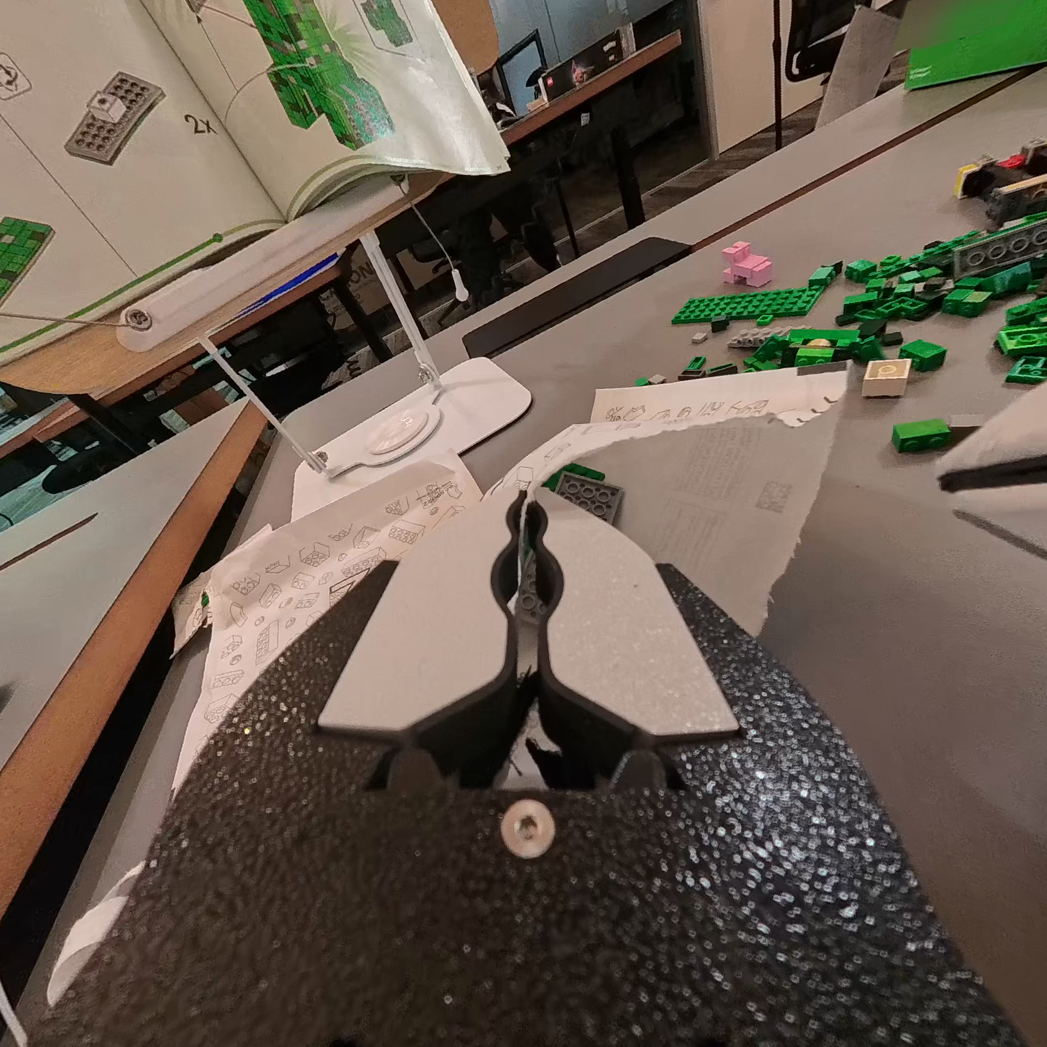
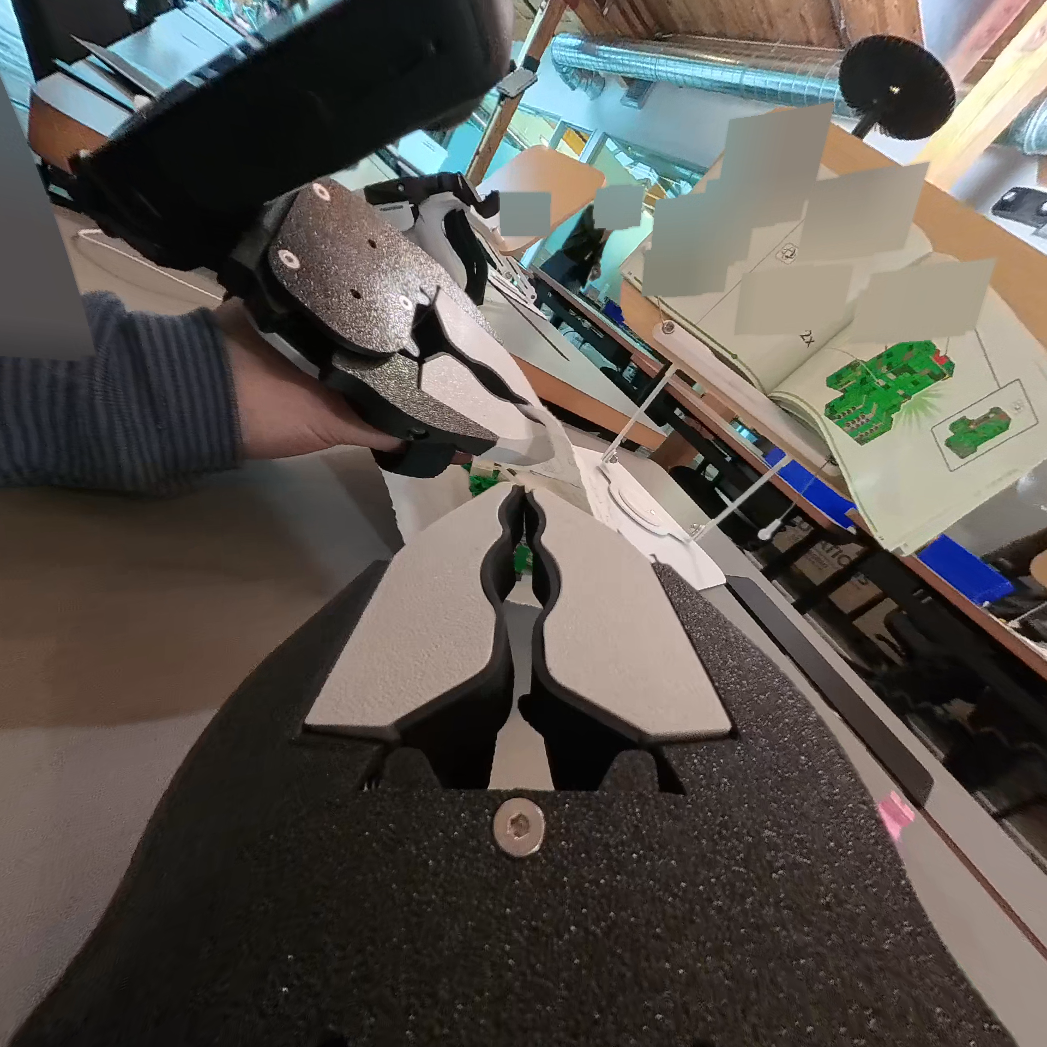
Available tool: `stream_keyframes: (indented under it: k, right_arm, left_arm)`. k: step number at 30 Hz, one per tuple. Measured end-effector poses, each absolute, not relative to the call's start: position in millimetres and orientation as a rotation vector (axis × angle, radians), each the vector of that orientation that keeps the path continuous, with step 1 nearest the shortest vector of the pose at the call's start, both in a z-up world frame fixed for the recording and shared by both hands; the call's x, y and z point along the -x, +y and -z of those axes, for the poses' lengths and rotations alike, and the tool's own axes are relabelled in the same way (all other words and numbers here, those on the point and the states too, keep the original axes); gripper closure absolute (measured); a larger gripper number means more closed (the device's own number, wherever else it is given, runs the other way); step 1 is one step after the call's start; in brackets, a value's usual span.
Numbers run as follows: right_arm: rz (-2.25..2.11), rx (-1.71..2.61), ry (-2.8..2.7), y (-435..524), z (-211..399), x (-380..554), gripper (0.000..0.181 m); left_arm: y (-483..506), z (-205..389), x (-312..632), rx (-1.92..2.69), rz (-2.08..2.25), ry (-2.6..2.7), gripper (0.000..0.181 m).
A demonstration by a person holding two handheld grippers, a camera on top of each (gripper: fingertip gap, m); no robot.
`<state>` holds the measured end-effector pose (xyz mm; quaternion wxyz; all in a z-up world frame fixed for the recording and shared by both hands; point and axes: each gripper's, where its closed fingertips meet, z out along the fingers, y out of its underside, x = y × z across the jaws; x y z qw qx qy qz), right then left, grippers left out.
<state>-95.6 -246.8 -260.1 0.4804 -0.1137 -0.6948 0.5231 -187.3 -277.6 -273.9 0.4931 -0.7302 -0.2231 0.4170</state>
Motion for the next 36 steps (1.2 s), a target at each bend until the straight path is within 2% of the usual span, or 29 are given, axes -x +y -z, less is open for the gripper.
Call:
stream_keyframes:
  k: [7, 11, 14, 17, 27, 30, 32, 36]
  right_arm:
    - [-1.240, 0.287, -1.670, -239, 253, 98, 0.181]
    - [-1.068, 0.420, -1.761, -185, 229, 125, 0.178]
    - [-1.159, 0.842, -2.091, -145, 257, 144, 0.167]
    - [-0.980, 1.061, -2.372, -114, 304, 150, 0.168]
    - [-0.575, 1.155, -2.495, -93, 350, 161, 0.153]
    - [-0.597, 1.146, -2.514, -99, 352, 162, 0.164]
    - [-0.621, 1.140, -2.513, -104, 349, 162, 0.164]
    - [-0.885, 0.888, -2.430, -147, 304, 154, 0.164]
  left_arm:
    - [-278, 274, 187, 1.771, -1.010, -0.542, 0.181]
    - [-278, 273, 188, 1.766, -1.005, -0.544, 0.181]
    - [-279, 272, 188, 1.760, -1.005, -0.545, 0.181]
    - [-279, 272, 188, 1.757, -1.002, -0.546, 0.181]
    - [-279, 270, 188, 1.746, -0.983, -0.550, 0.181]
    - [-279, 270, 188, 1.746, -0.978, -0.550, 0.181]
    - [-279, 270, 188, 1.746, -0.978, -0.551, 0.181]
    - [-280, 270, 188, 1.743, -0.980, -0.552, 0.181]
